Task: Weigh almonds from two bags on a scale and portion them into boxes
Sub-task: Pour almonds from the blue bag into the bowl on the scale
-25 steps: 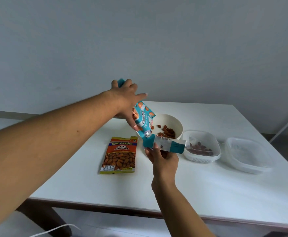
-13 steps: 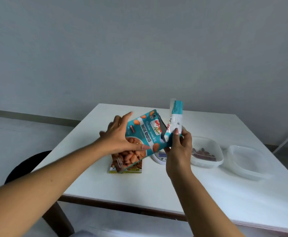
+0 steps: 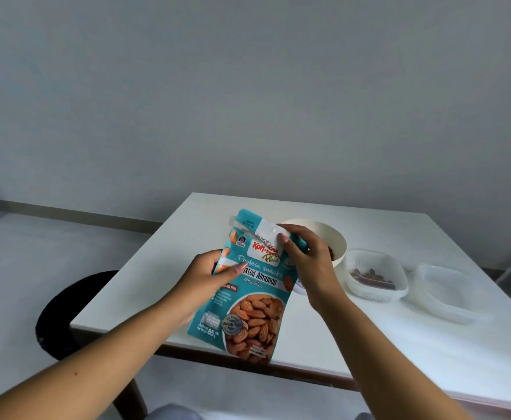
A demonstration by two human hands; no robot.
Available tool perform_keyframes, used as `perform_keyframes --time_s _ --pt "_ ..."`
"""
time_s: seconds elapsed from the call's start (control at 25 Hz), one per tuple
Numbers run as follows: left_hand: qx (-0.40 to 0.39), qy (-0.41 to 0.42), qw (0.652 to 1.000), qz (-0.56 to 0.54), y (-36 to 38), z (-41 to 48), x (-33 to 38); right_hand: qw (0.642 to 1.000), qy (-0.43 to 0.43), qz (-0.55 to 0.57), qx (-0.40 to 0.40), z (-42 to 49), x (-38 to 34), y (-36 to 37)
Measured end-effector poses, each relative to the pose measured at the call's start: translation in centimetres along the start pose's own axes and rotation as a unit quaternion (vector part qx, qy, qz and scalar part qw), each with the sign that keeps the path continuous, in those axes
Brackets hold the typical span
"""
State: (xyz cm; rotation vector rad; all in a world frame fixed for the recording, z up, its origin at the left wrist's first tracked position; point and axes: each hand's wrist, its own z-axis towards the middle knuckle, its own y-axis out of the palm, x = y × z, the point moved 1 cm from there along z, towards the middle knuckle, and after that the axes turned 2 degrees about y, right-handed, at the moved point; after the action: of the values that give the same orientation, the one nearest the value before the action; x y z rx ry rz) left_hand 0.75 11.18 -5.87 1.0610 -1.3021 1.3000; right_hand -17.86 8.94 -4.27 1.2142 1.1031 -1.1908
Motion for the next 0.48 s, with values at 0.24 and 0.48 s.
perform_keyframes --time_s 0.24,0.48 --pt "0.020 -0.027 0.996 -0.081 -0.3 -1.2 0.5 0.999 -0.014 -0.009 -0.050 -0.6 -0.3 0.5" --pt "0.019 -0.044 0.994 -0.102 -0.9 -1.9 1.1 0.995 -0.013 -0.026 -0.095 -0.6 -0.8 0.2"
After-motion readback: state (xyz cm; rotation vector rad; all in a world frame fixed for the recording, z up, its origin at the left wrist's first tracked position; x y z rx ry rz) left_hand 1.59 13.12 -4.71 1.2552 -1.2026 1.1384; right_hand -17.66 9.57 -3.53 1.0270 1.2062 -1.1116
